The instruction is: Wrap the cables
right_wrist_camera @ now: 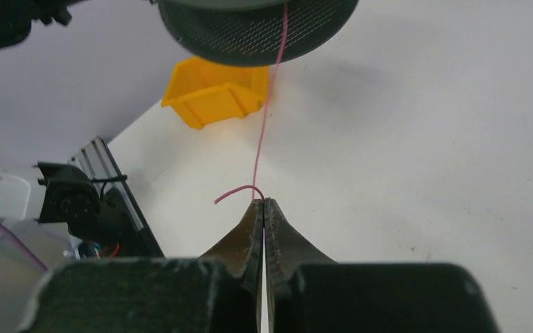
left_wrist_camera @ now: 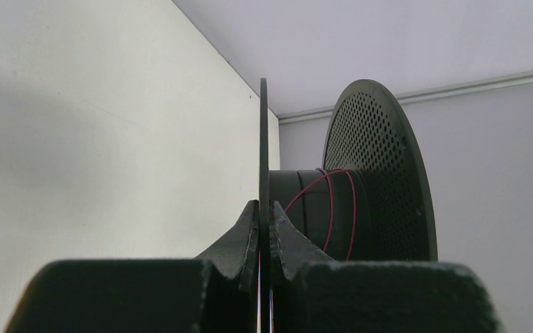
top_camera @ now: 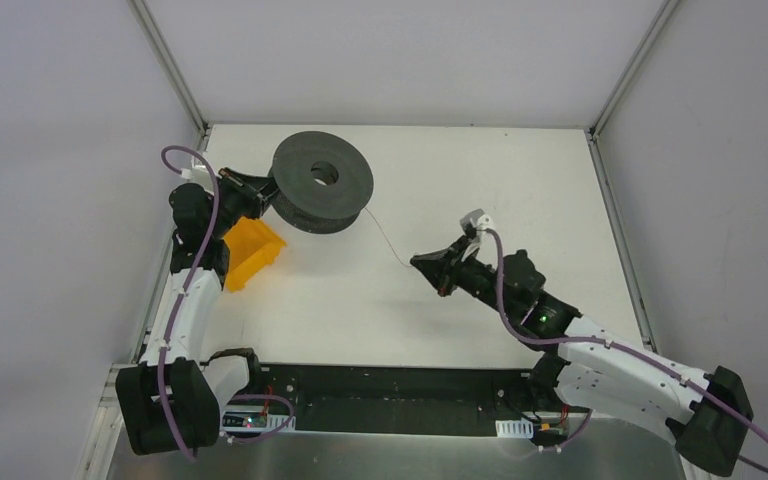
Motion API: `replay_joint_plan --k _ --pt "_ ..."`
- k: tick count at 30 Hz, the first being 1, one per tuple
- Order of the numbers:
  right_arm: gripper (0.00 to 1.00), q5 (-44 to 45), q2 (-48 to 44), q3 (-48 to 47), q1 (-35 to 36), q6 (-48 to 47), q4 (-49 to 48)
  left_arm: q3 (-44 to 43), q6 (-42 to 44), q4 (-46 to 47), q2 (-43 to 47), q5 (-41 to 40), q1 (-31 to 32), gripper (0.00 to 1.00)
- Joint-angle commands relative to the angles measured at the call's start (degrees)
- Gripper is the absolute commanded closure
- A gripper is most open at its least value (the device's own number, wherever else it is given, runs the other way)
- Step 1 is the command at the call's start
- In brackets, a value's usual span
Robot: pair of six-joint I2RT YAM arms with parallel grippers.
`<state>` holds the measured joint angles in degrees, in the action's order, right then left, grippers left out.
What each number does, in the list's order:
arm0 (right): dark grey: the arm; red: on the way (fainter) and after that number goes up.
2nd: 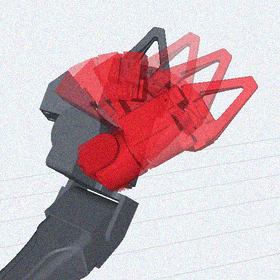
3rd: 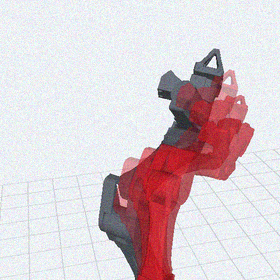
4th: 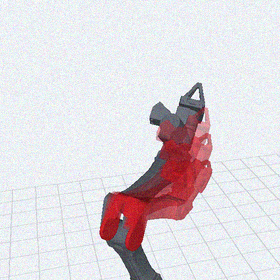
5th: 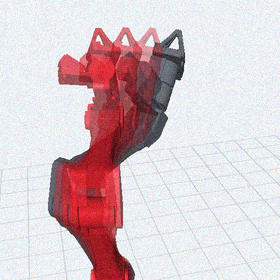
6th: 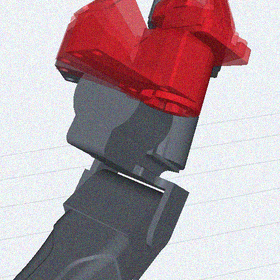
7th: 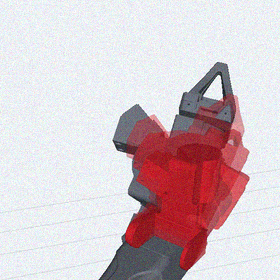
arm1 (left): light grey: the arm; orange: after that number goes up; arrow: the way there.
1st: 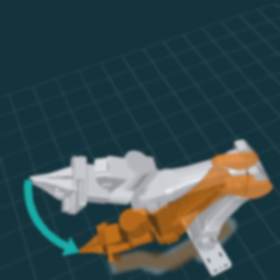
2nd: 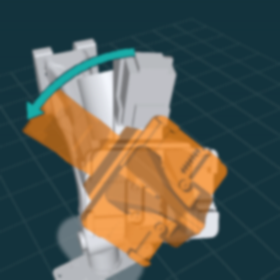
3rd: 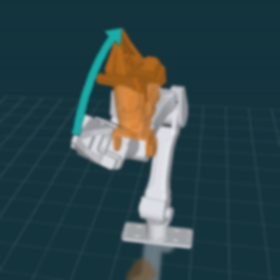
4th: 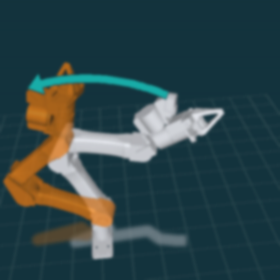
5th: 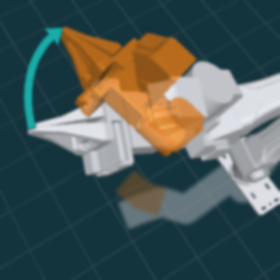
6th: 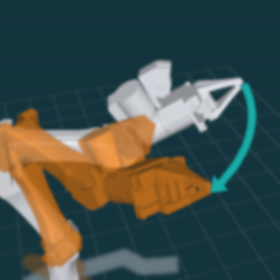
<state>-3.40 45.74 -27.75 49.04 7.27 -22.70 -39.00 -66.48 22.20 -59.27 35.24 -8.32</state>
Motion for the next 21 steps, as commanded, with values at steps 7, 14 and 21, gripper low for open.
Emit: replay_joint_plan --k 7,14,21 --pt "1.0 20.2 14.23 -18.25 23.55 -21.19 9.23 -6.44 12.65 -10.27 4.99 -9.39 2.13 1.0" --pt "1.0 17.84 24.52 -30.85 27.74 -24.43 9.23 -10.58 28.83 -21.75 6.85 -18.67 11.84 1.0" --pt "1.0 16.61 33.53 -39.1 23.46 -19.48 6.07 -10.07 38.27 -27.68 7.63 -24.88 21.55 1.0"
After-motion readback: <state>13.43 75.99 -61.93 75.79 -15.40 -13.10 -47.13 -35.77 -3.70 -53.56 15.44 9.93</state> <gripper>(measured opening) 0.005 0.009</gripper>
